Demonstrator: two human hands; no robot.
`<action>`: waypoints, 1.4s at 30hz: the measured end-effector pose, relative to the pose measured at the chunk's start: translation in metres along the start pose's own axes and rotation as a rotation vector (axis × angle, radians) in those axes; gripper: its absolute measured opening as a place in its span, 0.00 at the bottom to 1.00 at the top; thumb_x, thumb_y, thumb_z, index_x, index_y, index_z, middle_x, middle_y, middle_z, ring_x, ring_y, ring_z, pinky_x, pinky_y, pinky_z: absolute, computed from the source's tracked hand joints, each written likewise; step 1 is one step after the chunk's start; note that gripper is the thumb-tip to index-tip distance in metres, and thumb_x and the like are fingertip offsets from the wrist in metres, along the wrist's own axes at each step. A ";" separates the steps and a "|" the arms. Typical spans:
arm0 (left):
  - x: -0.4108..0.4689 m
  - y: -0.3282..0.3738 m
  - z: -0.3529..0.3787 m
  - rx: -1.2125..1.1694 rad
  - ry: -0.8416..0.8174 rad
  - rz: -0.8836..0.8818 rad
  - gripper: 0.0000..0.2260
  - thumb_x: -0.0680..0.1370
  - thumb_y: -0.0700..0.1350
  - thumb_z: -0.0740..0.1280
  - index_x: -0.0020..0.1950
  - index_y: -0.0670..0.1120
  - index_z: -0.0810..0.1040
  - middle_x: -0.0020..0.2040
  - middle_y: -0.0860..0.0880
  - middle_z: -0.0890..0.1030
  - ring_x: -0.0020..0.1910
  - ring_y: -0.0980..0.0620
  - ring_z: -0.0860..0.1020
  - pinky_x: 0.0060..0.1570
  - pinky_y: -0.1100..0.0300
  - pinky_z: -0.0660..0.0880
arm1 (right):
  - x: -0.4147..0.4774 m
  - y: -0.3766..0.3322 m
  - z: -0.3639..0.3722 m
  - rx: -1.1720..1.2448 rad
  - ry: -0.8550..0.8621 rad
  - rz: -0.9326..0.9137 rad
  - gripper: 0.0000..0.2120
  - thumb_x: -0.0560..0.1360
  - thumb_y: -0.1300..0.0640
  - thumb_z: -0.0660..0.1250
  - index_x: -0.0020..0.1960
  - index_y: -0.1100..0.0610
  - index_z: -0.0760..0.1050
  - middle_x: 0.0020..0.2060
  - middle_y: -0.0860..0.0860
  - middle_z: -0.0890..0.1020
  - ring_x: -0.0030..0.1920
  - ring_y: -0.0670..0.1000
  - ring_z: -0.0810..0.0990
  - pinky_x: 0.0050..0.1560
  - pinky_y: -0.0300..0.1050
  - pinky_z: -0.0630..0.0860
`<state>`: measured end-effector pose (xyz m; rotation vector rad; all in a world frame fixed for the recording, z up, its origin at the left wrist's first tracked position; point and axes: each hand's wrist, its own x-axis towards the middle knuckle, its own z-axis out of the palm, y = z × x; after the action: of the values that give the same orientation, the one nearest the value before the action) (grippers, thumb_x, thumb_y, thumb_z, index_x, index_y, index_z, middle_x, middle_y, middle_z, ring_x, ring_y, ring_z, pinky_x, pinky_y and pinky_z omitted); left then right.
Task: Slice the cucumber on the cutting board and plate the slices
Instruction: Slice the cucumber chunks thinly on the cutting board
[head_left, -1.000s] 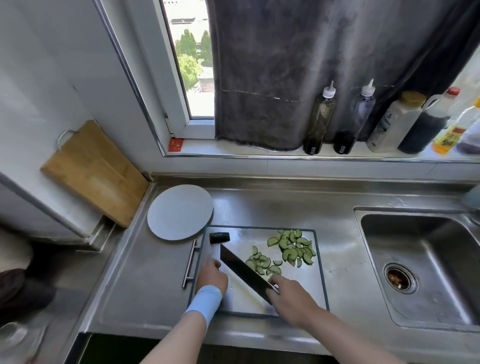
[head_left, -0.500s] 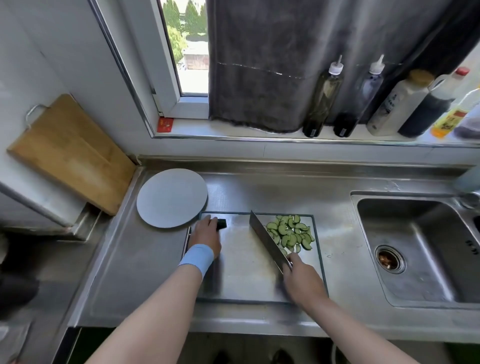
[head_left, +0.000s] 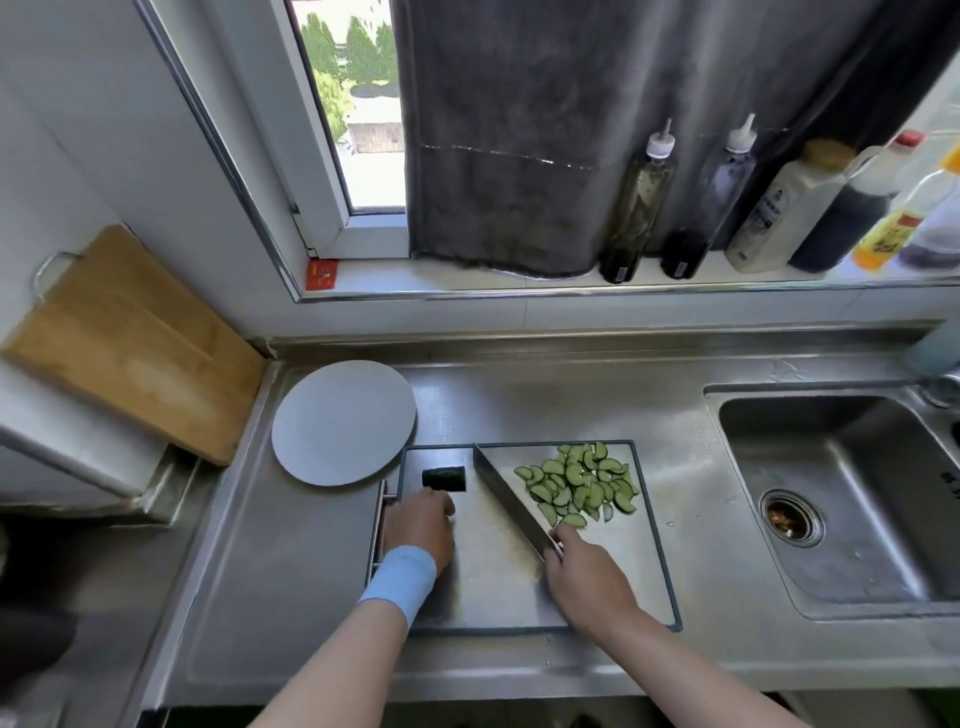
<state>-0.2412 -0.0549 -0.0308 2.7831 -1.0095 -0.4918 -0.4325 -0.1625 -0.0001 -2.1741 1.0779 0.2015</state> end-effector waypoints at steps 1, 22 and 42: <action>0.000 -0.002 0.002 -0.052 0.039 -0.004 0.11 0.75 0.41 0.61 0.56 0.51 0.76 0.58 0.50 0.75 0.51 0.47 0.76 0.51 0.57 0.73 | 0.002 -0.001 0.000 -0.003 -0.014 0.008 0.13 0.82 0.51 0.55 0.63 0.52 0.70 0.48 0.52 0.83 0.45 0.55 0.79 0.42 0.47 0.73; -0.025 0.016 0.033 -0.297 -0.082 0.023 0.10 0.74 0.47 0.67 0.55 0.51 0.74 0.53 0.53 0.73 0.52 0.52 0.73 0.54 0.57 0.72 | 0.011 0.008 -0.001 -0.022 -0.092 -0.037 0.11 0.82 0.54 0.54 0.59 0.52 0.73 0.47 0.54 0.82 0.45 0.57 0.78 0.42 0.48 0.72; -0.048 0.032 0.049 -0.250 0.063 0.196 0.09 0.75 0.45 0.66 0.55 0.49 0.80 0.55 0.49 0.77 0.54 0.49 0.75 0.52 0.59 0.73 | -0.007 0.017 0.003 -0.212 -0.146 -0.196 0.13 0.80 0.54 0.54 0.63 0.49 0.69 0.47 0.55 0.82 0.45 0.59 0.79 0.38 0.49 0.71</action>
<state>-0.3124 -0.0494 -0.0562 2.4364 -1.1087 -0.4645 -0.4492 -0.1632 -0.0086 -2.3953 0.7864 0.3934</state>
